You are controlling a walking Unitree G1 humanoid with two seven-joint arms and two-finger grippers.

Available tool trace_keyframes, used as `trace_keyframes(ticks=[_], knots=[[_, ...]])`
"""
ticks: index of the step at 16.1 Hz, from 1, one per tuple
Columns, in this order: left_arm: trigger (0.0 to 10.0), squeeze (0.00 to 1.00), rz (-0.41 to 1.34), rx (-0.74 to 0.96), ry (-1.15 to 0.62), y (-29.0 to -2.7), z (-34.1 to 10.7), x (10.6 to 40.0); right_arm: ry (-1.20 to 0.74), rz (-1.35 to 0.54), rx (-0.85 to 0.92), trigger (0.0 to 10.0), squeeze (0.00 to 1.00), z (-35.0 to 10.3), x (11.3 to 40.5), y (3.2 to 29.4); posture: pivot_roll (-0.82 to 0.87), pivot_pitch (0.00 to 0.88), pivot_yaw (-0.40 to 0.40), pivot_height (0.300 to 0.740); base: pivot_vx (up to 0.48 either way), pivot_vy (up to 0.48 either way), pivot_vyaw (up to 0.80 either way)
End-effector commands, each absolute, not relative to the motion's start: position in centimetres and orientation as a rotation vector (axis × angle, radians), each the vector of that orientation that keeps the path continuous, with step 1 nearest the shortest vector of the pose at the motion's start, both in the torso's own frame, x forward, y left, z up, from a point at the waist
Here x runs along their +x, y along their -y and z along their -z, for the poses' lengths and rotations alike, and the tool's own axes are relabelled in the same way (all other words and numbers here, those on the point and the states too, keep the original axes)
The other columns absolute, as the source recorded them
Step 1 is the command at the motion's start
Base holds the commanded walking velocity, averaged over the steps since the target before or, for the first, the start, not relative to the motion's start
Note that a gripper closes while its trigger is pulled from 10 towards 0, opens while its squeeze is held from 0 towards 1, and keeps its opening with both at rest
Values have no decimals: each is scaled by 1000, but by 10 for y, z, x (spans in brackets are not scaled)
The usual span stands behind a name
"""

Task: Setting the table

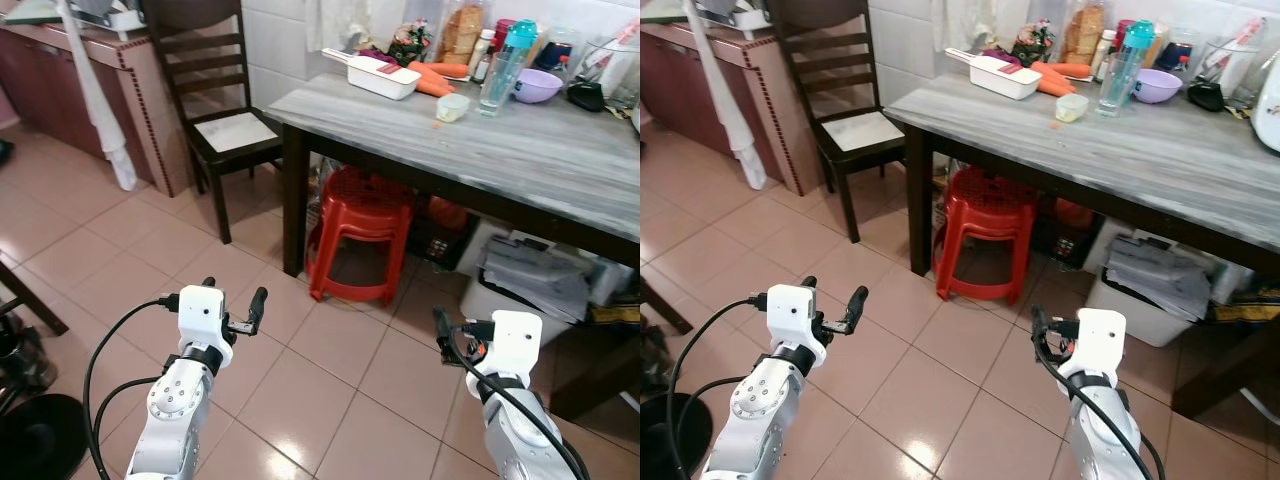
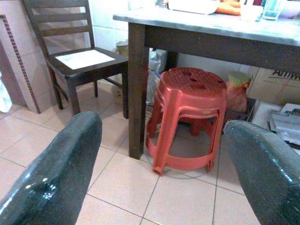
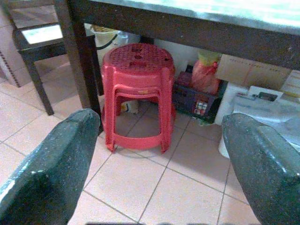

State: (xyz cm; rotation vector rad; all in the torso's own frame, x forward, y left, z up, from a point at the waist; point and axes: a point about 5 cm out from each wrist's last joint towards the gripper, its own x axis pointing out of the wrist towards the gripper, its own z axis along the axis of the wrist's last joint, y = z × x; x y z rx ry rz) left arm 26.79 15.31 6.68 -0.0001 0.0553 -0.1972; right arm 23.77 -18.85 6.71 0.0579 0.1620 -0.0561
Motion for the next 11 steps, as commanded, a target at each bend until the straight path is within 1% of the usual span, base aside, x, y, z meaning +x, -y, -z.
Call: trace_keyframes(ticks=[1,3,11], knots=[[10000,0,217,6,-53,-153,-69,267,-140,59,66,10000,0,-73,236,189,16,0,-33,740,0,-247,0],[10000,0,218,8,-55,-154,-69,267,-151,60,87,10000,0,-71,235,188,15,0,-29,740,0,-270,0],[10000,0,231,8,-63,-153,-68,266,-168,60,90,10000,0,-69,234,188,13,0,-28,740,0,-290,-517]])
